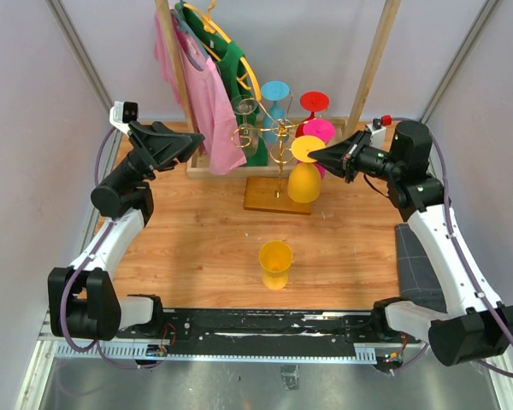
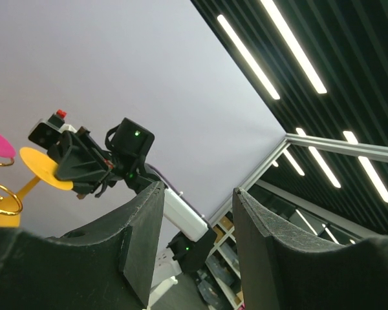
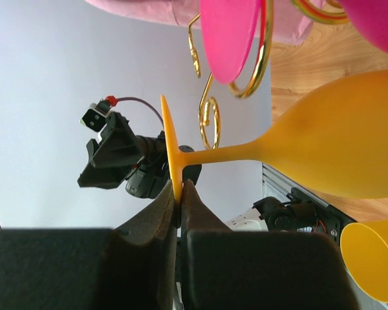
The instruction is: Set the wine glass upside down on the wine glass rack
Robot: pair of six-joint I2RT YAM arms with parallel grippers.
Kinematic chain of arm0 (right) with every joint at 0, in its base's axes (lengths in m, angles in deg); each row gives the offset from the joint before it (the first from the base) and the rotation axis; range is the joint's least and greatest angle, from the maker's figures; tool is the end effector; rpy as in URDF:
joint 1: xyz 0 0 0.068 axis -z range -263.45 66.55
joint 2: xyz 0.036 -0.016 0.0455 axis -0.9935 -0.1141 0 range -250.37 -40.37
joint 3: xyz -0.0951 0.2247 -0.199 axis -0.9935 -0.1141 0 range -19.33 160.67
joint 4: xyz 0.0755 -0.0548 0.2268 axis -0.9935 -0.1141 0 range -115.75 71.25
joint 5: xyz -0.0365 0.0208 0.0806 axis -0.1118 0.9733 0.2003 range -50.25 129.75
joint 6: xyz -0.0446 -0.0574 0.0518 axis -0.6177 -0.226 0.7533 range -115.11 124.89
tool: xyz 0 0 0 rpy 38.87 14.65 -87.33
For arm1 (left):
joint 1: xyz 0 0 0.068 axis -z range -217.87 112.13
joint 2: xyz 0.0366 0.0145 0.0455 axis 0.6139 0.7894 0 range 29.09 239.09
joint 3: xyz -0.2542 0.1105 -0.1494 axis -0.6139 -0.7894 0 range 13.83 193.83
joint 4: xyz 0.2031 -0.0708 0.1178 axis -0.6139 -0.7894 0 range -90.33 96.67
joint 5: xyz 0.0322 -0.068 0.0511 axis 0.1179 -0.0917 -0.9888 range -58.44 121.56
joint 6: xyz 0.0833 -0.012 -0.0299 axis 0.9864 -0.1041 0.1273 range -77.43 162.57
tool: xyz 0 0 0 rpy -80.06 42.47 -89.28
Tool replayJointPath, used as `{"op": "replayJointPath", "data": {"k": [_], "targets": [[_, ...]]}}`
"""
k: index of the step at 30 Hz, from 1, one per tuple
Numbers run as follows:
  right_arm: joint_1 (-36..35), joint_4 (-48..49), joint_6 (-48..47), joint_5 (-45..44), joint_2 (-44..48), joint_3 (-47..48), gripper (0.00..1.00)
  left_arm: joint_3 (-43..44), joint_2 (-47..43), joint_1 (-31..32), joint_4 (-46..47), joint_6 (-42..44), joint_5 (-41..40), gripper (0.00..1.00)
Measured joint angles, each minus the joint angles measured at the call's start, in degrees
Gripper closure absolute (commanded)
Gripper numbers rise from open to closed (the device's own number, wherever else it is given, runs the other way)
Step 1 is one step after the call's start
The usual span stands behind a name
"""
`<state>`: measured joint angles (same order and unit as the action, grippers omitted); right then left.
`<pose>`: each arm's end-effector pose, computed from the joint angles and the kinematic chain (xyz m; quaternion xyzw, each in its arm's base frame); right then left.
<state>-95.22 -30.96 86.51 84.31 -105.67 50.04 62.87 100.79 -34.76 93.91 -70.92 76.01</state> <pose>0.2273 0.1043 0.4501 0.1966 0.7154 0.6376 0.2073 0.2095 -0.0672 0.4911 0.0434 0.4192 -0.8121 0.4036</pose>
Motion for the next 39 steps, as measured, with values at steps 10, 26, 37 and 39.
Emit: {"op": "replayJointPath", "data": {"k": [10, 26, 37, 39], "targets": [[0.0, 3.48, 0.9, -0.02, -5.29, 0.0, 0.99, -0.83, -0.02, 0.0, 0.0, 0.33, 0.04, 0.49], [-1.55, 5.09, 0.68, -0.26, -7.5, 2.93, 0.99, -0.83, -0.02, 0.0, 0.0, 0.59, 0.04, 0.49], [-4.28, 4.59, -0.46, -1.66, -8.59, 5.6, 0.99, -0.85, -0.02, 0.0, 0.0, 0.57, 0.04, 0.49], [-4.74, 4.68, -0.9, -2.08, -9.11, 6.43, 0.99, -0.85, -0.02, 0.0, 0.0, 0.55, 0.04, 0.49]]}}
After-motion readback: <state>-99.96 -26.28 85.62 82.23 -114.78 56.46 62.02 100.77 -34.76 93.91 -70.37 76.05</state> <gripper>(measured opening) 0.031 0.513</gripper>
